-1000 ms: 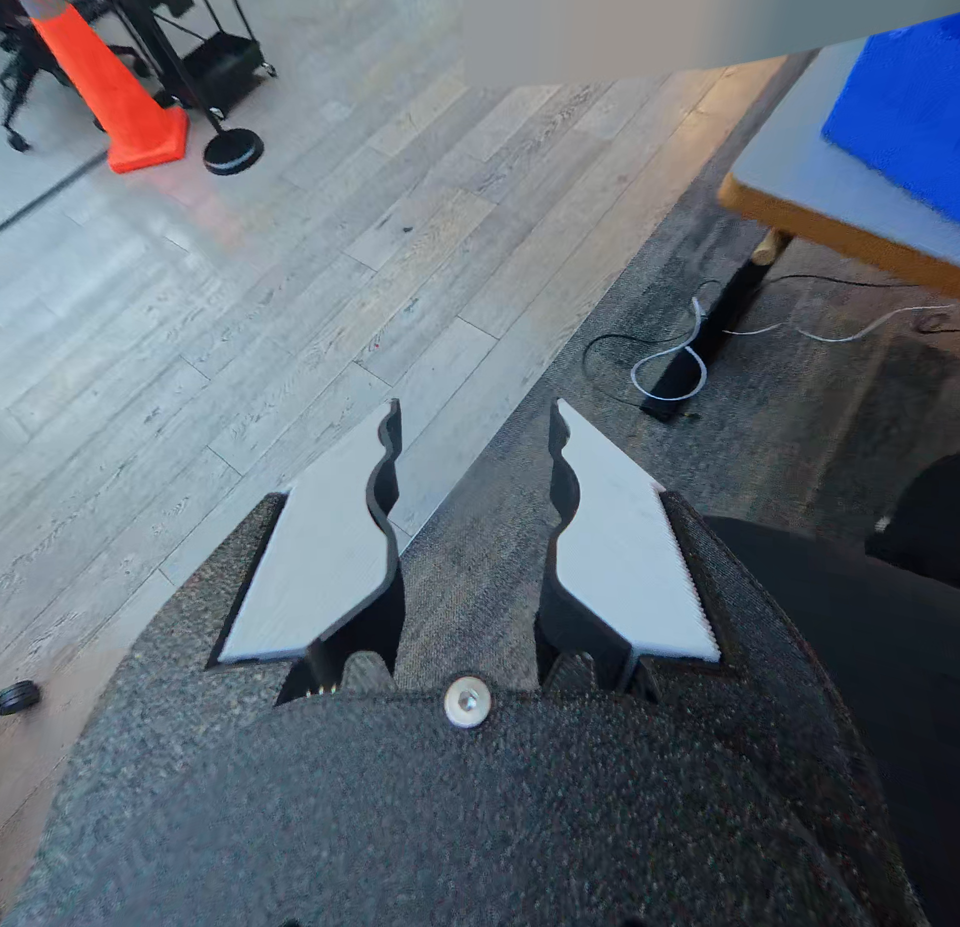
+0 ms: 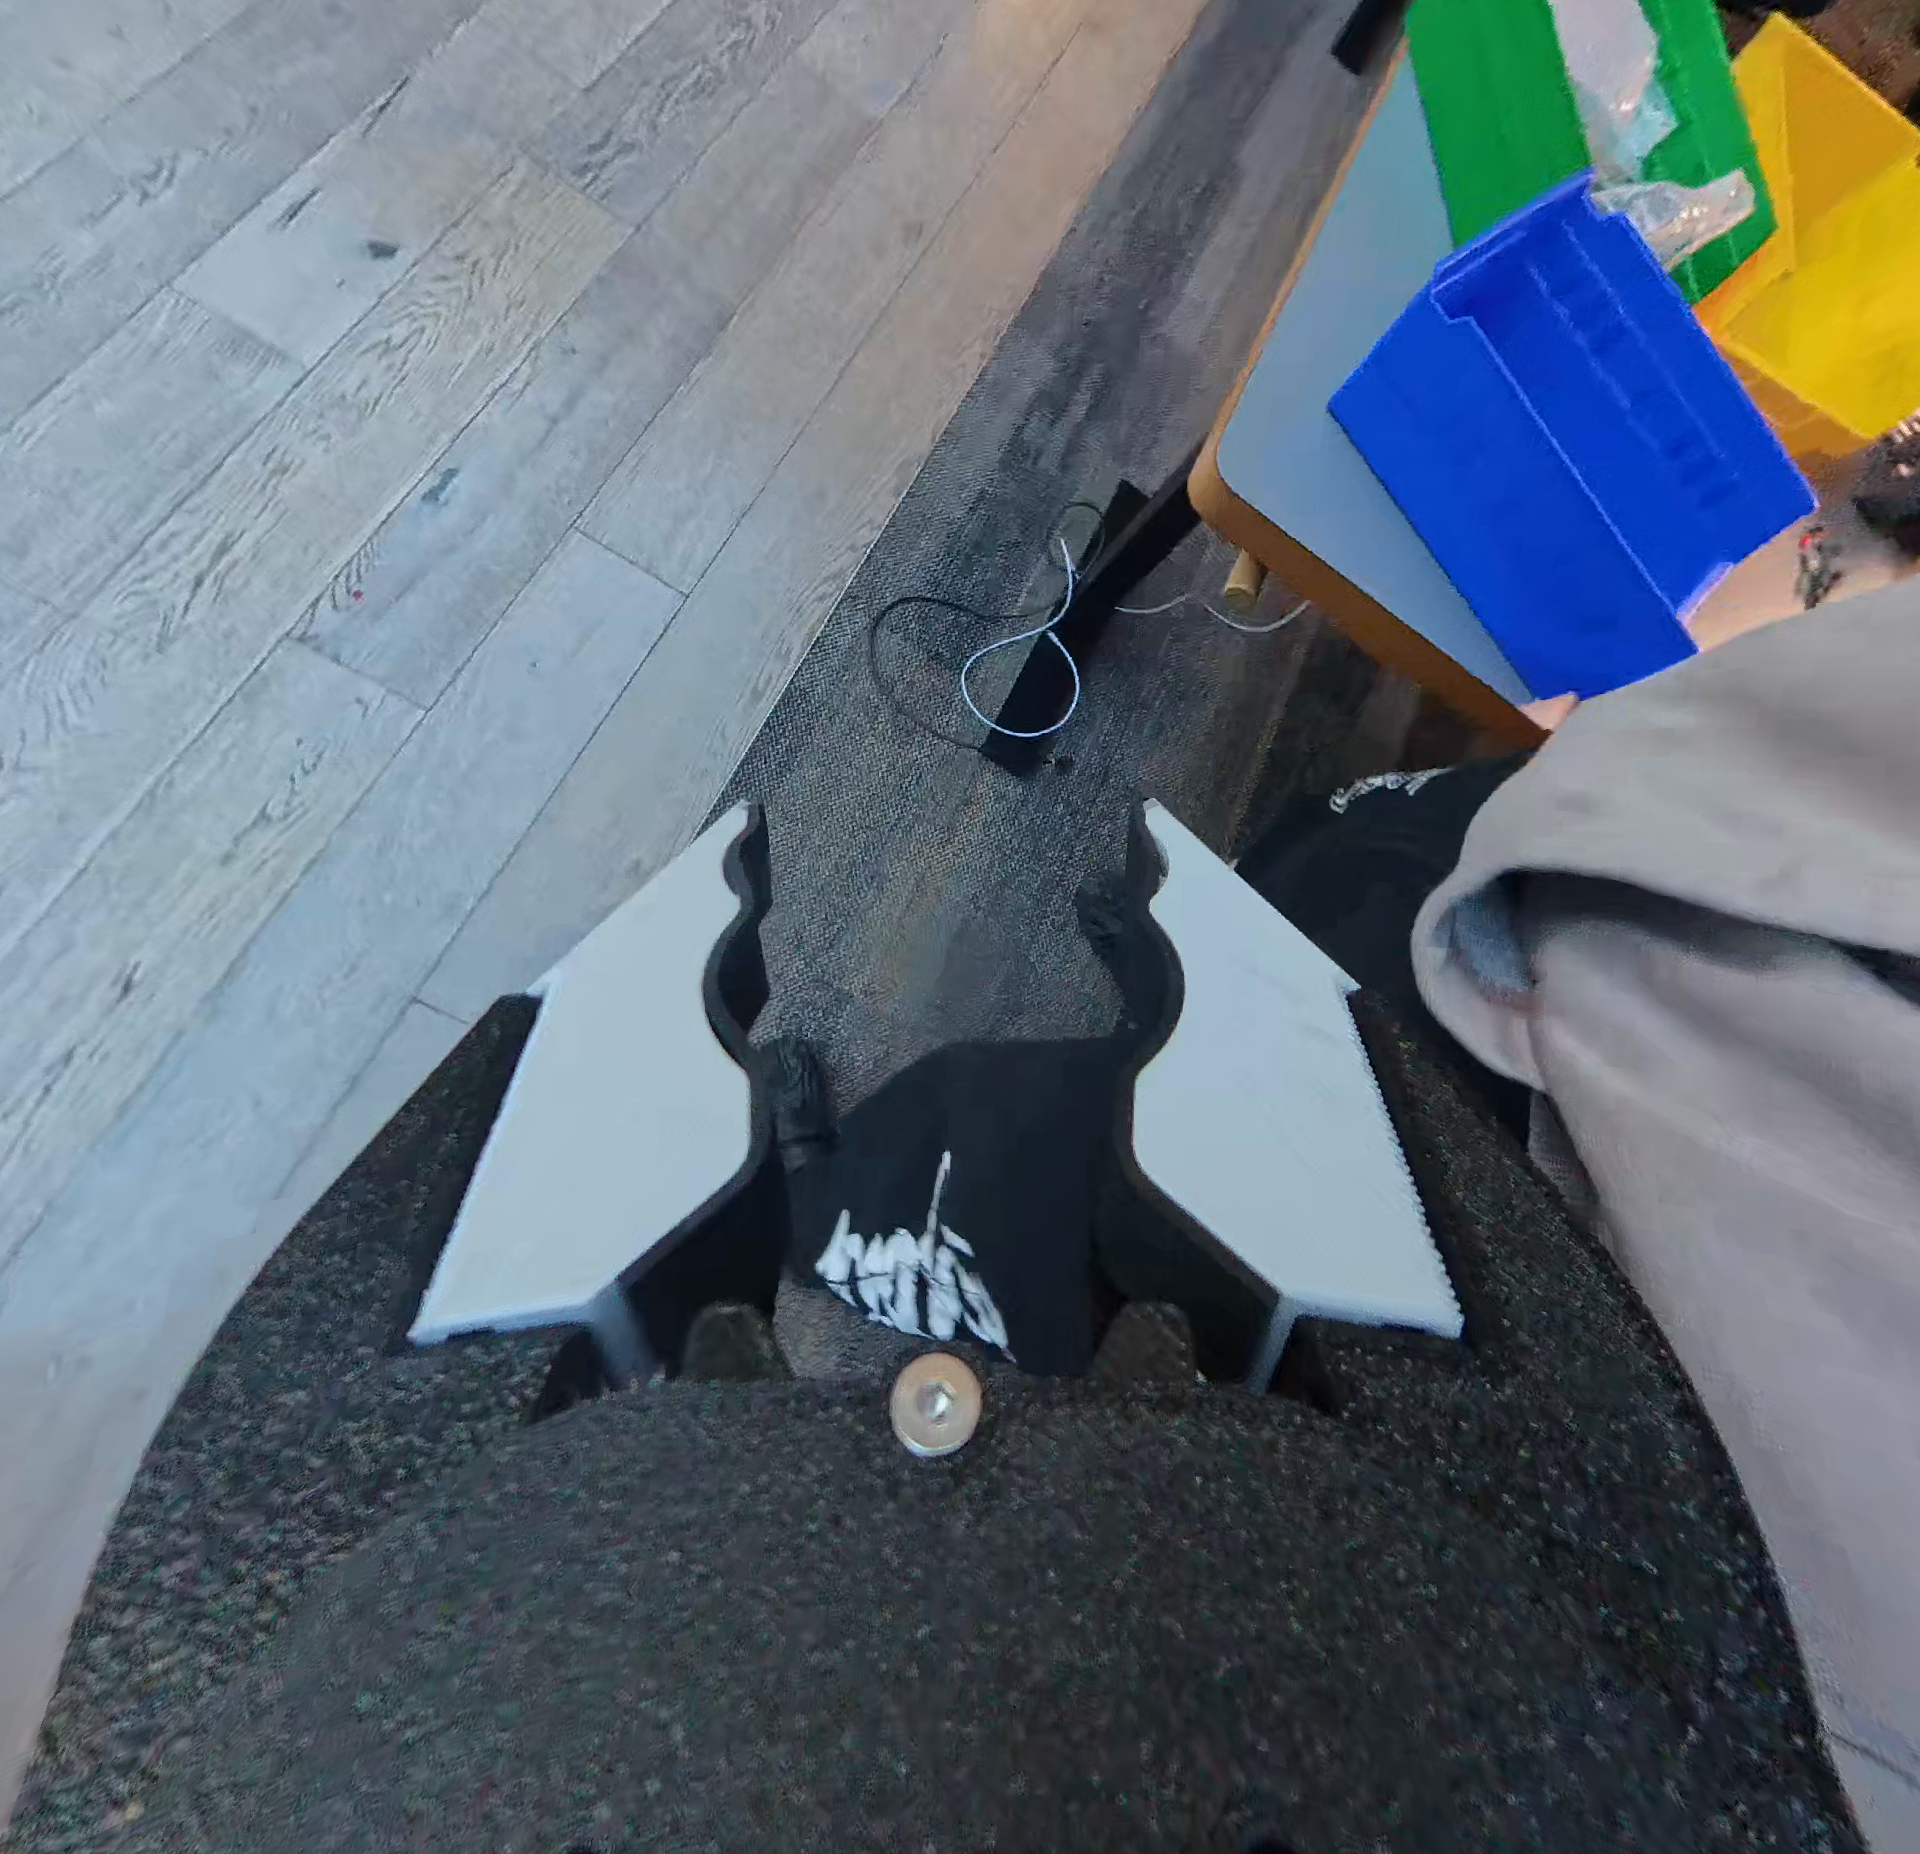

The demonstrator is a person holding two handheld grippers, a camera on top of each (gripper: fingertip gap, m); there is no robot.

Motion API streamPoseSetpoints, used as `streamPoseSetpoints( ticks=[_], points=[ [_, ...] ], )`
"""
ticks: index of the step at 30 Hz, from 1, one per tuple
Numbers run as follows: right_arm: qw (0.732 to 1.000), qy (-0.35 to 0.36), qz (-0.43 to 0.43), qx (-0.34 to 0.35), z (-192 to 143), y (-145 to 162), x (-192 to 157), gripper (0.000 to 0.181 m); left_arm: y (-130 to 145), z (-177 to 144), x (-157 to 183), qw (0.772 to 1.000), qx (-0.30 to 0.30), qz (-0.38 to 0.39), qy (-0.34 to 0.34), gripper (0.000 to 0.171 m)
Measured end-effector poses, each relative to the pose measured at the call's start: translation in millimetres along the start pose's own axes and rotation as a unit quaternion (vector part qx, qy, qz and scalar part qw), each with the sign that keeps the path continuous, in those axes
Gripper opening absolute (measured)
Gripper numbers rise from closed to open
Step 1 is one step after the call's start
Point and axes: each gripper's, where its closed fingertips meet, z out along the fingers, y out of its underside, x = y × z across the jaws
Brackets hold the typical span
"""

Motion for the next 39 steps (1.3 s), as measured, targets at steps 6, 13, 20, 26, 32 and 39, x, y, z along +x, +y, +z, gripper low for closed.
streamPoseSetpoints(
  ticks=[6, 13, 20, 26, 32, 39],
  points=[
    [0.997, 0.006, 0.052, -0.054, 46, 11, -122, 0.038, -7, -41, -111, 0.996, -0.036, 0.065, 0.048, 0.067],
    [0.99, 0.087, 0.101, -0.044, 43, 19, -174, 0.047, -33, -29, -157, 0.991, -0.005, 0.081, 0.106, 0.068],
    [0.941, 0.29, 0.163, -0.068, -57, 90, -226, 0.059, -89, 16, -61, 0.949, 0.016, 0.214, 0.232, 0.072],
    [0.88, 0.407, 0.233, -0.082, -113, 148, -337, 0.059, -86, 11, 8, 0.886, 0.013, 0.327, 0.329, 0.071],
    [0.804, 0.498, 0.317, -0.067, -134, 174, -465, 0.058, -50, -32, 54, 0.824, -0.017, 0.382, 0.418, 0.07],
    [0.694, 0.617, 0.367, -0.046, -114, 150, -567, 0.058, -18, -73, 77, 0.718, -0.063, 0.436, 0.538, 0.072]
  ],
)
